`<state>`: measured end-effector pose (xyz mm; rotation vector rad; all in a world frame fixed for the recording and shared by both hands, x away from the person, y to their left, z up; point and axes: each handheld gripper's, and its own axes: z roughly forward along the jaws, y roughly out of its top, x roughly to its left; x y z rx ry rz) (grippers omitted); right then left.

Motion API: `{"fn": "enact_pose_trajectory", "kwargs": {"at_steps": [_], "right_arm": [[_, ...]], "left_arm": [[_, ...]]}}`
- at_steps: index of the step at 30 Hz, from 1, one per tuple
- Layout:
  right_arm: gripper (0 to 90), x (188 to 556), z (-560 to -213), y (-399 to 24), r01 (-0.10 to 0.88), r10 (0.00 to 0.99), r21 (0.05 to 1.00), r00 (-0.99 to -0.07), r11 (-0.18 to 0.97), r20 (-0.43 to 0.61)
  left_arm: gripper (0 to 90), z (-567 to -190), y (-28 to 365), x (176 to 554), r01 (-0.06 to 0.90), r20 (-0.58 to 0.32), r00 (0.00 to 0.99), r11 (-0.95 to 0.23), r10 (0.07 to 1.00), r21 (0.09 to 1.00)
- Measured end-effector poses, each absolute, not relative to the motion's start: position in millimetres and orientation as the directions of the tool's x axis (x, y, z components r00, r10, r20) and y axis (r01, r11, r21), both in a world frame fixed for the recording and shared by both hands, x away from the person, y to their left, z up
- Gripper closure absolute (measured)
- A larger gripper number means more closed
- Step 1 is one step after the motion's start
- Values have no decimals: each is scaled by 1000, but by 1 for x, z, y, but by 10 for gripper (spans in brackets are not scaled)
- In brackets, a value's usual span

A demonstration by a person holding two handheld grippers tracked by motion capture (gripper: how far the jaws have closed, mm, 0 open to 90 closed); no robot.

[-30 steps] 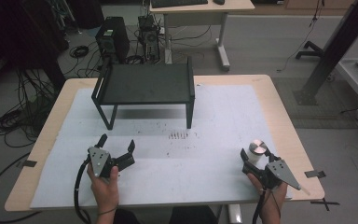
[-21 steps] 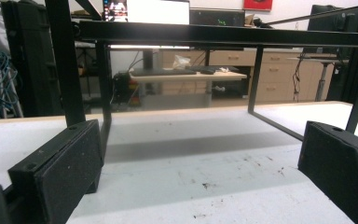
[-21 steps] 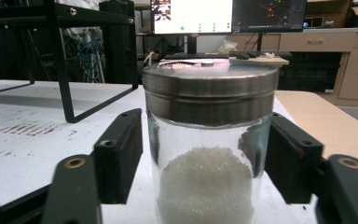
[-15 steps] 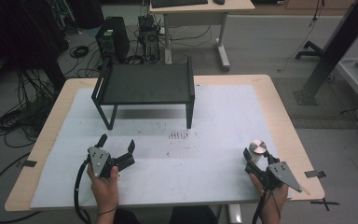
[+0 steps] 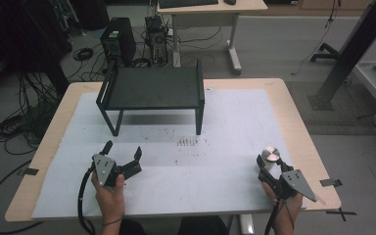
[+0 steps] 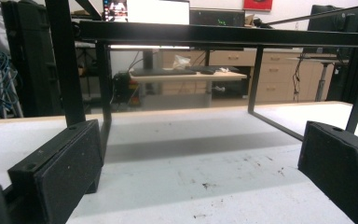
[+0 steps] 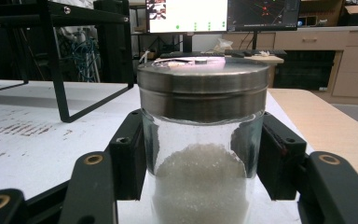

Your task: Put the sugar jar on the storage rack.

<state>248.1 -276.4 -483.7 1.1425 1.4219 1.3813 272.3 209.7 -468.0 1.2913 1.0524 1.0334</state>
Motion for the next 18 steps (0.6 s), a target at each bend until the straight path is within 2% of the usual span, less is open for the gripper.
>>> {"fn": "enact_pose_trajectory", "kwargs": {"at_steps": [18], "right_arm": [[442, 248, -484, -277, 59, 969, 998, -244, -19, 33]], "left_arm": [[5, -468, 209, 272, -1, -16, 219, 17, 976, 1000]]}}
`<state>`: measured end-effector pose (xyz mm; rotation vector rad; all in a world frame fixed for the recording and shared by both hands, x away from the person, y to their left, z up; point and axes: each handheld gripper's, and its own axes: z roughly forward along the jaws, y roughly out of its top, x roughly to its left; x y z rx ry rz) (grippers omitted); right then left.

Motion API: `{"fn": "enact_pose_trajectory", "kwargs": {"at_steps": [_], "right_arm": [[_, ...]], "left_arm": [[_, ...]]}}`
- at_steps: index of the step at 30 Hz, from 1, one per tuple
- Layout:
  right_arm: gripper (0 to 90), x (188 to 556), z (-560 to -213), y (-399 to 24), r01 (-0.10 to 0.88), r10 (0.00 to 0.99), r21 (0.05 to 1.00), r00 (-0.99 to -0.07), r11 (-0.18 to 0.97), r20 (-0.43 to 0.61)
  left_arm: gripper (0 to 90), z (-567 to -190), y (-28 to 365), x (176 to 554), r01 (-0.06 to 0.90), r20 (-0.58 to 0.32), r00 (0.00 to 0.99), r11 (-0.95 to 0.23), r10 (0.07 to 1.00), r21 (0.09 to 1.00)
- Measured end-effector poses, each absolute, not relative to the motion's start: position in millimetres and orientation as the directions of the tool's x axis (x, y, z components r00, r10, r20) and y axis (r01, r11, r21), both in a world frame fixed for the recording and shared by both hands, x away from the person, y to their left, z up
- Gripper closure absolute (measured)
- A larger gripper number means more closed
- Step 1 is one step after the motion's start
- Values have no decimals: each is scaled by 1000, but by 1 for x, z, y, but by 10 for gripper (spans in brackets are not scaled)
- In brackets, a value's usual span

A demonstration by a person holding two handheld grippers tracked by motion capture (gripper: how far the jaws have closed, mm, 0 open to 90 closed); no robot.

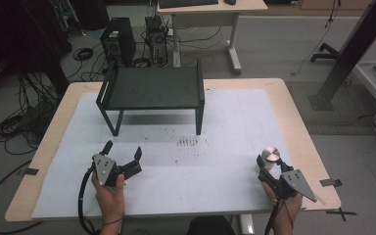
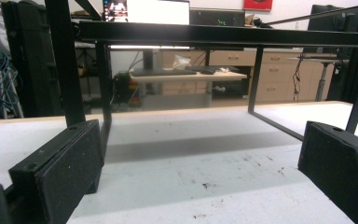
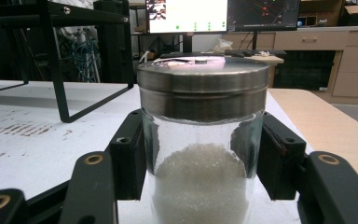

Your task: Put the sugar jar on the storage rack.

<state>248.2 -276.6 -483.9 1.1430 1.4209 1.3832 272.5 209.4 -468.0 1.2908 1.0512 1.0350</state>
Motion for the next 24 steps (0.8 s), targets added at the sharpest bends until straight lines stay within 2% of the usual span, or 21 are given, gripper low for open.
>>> {"fn": "enact_pose_trajectory", "kwargs": {"at_steps": [24], "right_arm": [[442, 248, -484, -276, 57, 970, 998, -243, -14, 27]], "left_arm": [[5, -468, 210, 272, -1, -16, 219, 17, 976, 1000]]}}
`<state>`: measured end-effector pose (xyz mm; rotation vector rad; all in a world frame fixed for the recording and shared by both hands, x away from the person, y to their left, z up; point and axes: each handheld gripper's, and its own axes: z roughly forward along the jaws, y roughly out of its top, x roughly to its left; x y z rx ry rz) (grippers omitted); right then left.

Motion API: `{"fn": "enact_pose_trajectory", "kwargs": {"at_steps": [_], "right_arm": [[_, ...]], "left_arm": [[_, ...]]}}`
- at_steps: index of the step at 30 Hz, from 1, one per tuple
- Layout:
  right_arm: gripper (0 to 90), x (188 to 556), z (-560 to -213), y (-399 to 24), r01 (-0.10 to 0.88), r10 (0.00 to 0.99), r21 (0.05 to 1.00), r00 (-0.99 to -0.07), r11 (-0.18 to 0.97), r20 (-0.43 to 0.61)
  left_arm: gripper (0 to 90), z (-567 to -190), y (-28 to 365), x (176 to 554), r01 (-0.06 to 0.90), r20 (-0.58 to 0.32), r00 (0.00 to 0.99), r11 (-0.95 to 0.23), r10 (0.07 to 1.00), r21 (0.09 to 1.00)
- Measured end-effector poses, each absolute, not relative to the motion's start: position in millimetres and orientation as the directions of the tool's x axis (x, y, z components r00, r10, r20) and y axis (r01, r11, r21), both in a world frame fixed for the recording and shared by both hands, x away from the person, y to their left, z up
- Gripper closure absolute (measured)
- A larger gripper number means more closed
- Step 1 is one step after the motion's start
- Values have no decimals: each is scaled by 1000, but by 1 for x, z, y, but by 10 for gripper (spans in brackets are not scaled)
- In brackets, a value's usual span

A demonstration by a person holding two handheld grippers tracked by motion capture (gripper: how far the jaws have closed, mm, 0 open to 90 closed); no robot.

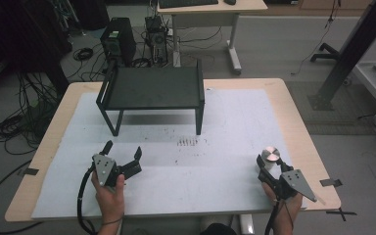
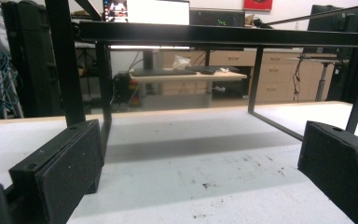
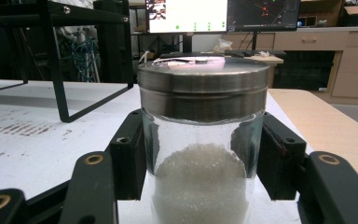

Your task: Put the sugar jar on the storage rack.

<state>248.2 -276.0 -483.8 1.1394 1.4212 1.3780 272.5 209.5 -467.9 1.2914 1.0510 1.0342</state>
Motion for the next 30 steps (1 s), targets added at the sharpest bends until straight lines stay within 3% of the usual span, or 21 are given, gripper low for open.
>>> {"fn": "enact_pose_trajectory", "kwargs": {"at_steps": [30], "right_arm": [[442, 249, -484, -276, 59, 969, 998, -244, -17, 31]], "left_arm": [[4, -468, 210, 273, 0, -19, 219, 19, 976, 1000]]}}
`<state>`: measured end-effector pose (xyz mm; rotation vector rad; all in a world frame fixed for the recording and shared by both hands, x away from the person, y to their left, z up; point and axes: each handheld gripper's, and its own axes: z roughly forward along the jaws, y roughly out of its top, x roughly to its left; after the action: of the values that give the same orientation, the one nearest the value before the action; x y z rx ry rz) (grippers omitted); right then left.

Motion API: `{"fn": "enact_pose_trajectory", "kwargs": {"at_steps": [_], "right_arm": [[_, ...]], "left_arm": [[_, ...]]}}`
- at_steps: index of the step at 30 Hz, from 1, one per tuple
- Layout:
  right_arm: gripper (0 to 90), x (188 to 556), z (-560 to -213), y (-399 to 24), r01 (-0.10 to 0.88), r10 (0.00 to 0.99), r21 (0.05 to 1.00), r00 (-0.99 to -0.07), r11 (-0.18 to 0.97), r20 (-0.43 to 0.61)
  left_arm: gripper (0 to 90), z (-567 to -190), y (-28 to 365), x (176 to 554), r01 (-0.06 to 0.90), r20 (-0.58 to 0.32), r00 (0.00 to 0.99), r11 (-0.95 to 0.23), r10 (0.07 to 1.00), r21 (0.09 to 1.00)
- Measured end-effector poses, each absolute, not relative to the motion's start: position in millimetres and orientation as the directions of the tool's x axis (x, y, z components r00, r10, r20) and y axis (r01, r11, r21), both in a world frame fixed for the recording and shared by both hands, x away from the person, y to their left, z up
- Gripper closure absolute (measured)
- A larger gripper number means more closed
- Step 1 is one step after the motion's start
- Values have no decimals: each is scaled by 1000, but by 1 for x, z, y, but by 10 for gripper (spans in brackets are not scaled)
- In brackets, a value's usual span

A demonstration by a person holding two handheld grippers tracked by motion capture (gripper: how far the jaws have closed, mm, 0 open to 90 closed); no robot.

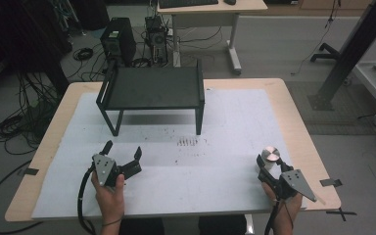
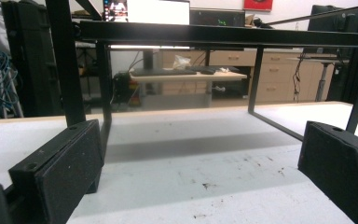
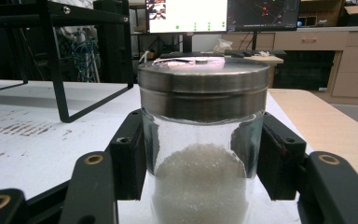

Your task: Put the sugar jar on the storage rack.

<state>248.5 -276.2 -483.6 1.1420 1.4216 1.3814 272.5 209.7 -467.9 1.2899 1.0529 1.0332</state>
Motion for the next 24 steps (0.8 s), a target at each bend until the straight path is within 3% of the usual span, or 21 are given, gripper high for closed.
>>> {"fn": "enact_pose_trajectory", "kwargs": {"at_steps": [24], "right_arm": [[442, 248, -484, -276, 56, 971, 998, -239, -15, 28]], "left_arm": [[4, -468, 210, 272, -1, -21, 217, 22, 976, 1000]]}}
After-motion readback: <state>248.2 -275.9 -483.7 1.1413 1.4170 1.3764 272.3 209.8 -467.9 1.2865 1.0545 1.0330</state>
